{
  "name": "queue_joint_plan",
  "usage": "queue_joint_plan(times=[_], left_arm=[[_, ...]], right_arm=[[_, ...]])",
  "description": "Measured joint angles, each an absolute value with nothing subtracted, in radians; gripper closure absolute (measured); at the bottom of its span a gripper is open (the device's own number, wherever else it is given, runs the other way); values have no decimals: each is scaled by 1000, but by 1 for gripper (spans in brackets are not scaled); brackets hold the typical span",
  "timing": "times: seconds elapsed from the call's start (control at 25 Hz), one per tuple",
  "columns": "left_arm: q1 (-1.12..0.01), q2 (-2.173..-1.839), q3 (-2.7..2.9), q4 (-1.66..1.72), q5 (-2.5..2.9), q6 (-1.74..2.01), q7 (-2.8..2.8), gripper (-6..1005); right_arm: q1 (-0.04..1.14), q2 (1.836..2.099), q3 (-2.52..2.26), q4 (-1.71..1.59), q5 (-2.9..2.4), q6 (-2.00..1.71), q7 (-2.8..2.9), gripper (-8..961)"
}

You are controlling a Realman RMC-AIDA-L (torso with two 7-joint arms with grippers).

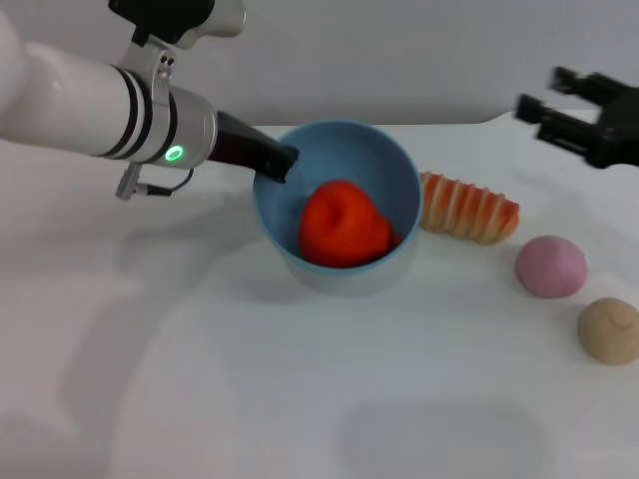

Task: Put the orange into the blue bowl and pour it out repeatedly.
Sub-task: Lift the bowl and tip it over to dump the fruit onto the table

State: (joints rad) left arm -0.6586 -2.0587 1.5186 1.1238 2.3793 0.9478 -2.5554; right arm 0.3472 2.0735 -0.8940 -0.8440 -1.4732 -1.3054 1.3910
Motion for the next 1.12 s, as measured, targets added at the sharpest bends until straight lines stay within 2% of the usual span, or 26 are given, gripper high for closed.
queue_joint_plan(times=[0.08,0.2,0.4,0.84,1.12], left_arm=[[-658,-2060,1528,1129,2378,900,-2494,1000],[-661,-2061,1539,1144,2376,880,-2455,1000],[-641,-2061,1620,1266,2373,844,-2435,999],[-595,-2065,1929,1392,2714,591,-2388,999],[-514,-2068,2109,1398,2888,360,-2263,1000]], right_arm=[[326,2076,-847,-795,-1428,-1300,1304,424],[280,2074,-802,-649,-1249,-1297,1133,213],[249,2072,-780,-565,-1183,-1293,1043,166],[240,2071,-754,-484,-1181,-1284,1032,167],[250,2072,-749,-464,-1180,-1283,1032,168]])
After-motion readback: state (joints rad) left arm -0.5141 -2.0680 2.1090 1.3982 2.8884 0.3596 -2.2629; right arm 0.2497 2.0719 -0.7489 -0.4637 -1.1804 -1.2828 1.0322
